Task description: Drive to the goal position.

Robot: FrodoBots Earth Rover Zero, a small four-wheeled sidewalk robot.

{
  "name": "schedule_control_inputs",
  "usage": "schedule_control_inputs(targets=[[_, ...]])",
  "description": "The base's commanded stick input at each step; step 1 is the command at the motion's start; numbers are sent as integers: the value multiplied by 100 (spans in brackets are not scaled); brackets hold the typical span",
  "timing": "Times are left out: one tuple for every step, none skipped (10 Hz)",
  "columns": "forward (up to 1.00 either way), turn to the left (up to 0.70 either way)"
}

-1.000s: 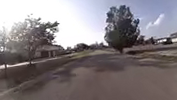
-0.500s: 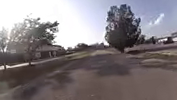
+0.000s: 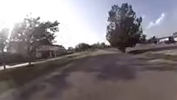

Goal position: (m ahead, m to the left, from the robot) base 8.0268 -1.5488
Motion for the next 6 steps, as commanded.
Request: schedule_control_inputs(targets=[[70, 0], [70, 0], [70, 0], [70, 0], [70, 0], [70, 0]])
